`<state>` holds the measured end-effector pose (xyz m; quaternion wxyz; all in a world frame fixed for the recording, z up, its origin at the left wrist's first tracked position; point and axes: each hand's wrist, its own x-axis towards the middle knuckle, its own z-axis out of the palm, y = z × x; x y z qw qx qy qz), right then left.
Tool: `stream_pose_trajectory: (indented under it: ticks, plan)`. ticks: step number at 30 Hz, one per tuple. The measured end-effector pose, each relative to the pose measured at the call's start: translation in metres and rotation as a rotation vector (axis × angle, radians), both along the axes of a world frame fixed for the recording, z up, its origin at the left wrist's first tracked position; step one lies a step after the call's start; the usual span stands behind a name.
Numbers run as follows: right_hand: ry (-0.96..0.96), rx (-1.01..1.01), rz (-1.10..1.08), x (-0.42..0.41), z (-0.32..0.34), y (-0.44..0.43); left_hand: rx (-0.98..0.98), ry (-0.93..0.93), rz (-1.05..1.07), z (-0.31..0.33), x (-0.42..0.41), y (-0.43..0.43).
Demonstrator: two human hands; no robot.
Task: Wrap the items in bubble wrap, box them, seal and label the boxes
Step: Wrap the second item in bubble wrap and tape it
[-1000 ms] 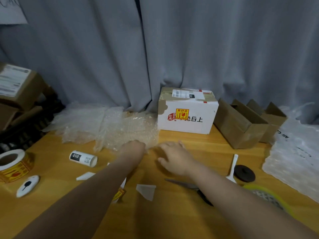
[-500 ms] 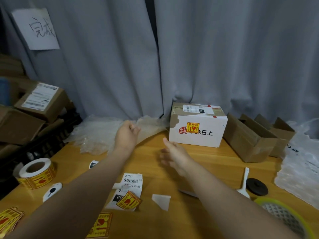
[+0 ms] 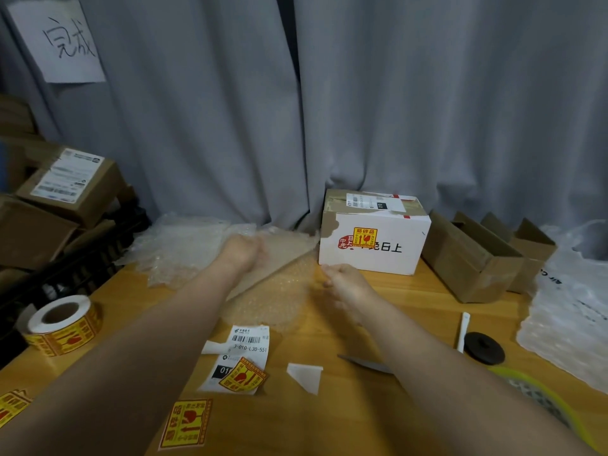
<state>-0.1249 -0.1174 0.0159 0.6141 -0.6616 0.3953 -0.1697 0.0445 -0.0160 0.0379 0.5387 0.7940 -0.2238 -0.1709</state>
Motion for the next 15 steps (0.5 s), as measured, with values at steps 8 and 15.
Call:
stream_pose_trajectory:
  ticks: [8, 15]
  plan:
    - [-0.241, -0.004, 0.027, -0.02, 0.03, -0.015, -0.528, -0.564, 0.227, 0.066, -0.02, 0.02]
    - [-0.576, 0.273, 0.207, -0.074, 0.079, -0.006, -0.114, -1.555, -0.58, 0.029, -0.126, 0.017]
